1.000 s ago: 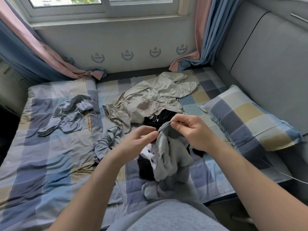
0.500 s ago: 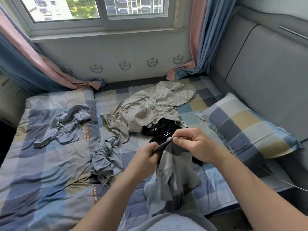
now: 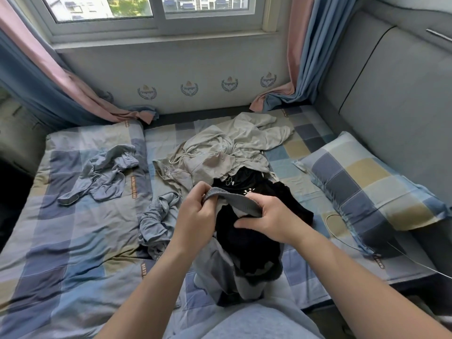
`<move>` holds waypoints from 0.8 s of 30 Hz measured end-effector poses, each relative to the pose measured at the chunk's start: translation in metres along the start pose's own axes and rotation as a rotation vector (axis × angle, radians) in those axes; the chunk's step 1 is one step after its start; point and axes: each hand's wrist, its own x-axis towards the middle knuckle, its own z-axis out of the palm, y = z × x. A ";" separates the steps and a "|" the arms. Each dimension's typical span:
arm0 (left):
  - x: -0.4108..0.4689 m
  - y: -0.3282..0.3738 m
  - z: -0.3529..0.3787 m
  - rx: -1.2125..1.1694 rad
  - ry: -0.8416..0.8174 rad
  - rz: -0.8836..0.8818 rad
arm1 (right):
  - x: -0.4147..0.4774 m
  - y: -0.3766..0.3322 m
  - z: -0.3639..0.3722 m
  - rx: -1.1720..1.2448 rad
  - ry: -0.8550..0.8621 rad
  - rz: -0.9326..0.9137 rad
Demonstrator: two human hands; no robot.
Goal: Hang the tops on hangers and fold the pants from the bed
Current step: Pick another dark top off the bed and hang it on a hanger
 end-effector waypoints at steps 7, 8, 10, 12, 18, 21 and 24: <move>0.004 -0.002 -0.015 0.016 0.217 0.004 | 0.007 0.060 -0.001 -0.557 0.291 0.508; 0.006 -0.005 -0.015 0.067 0.201 -0.013 | 0.007 0.064 -0.005 -0.465 0.303 0.528; 0.008 -0.012 -0.013 0.236 0.088 -0.101 | 0.008 0.058 -0.011 -0.225 0.322 0.485; 0.010 -0.021 -0.011 0.422 -0.099 -0.229 | 0.011 0.039 -0.015 -0.064 0.342 0.384; 0.000 -0.036 0.017 0.502 -0.363 -0.259 | 0.015 -0.025 -0.010 0.093 0.216 0.078; -0.003 -0.044 0.033 0.529 -0.294 -0.170 | 0.012 -0.037 -0.009 0.087 0.150 0.044; 0.000 -0.053 0.033 0.543 -0.166 -0.156 | 0.008 -0.032 -0.019 0.033 0.186 0.048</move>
